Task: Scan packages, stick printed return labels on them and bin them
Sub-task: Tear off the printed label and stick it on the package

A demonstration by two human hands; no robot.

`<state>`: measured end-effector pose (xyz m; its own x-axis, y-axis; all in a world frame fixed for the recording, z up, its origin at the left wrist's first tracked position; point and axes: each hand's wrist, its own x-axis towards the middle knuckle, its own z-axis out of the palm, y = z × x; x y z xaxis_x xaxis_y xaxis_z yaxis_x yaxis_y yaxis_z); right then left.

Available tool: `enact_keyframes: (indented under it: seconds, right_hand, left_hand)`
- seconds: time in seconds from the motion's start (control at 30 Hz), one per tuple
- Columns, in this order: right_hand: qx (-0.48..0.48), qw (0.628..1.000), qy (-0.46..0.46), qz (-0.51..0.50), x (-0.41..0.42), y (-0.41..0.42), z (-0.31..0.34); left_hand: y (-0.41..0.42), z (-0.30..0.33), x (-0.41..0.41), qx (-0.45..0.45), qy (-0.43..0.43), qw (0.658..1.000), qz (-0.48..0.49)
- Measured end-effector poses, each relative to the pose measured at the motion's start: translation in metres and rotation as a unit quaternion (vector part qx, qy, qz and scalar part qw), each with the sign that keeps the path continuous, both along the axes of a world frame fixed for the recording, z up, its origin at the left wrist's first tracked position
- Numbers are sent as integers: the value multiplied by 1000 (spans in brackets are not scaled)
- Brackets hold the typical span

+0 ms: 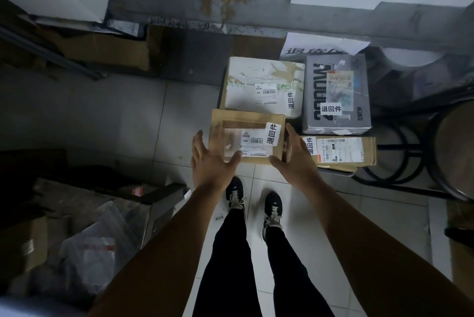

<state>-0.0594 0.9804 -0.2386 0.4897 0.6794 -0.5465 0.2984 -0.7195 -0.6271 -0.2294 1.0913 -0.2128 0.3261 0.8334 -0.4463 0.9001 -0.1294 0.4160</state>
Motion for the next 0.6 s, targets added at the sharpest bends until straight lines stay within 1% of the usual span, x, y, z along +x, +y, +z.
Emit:
enact_keyframes:
  seconds: [0.17, 0.33, 0.5, 0.6]
  right_hand:
    - [-11, 998, -68, 4, -7, -35, 59]
    - [-23, 987, -158, 9, -9, -88, 124]
    - [-37, 970, -230, -65, -5, -153, 175]
    - [-56, 955, -260, -134, -7, -204, 201]
  left_hand:
    - [-25, 60, 17, 65, 31, 994, -87]
    - [-77, 114, 38, 96, 23, 975, -198]
    - [-127, 149, 66, 127, 1, 939, -318]
    - [-159, 162, 85, 153, -20, 906, -394]
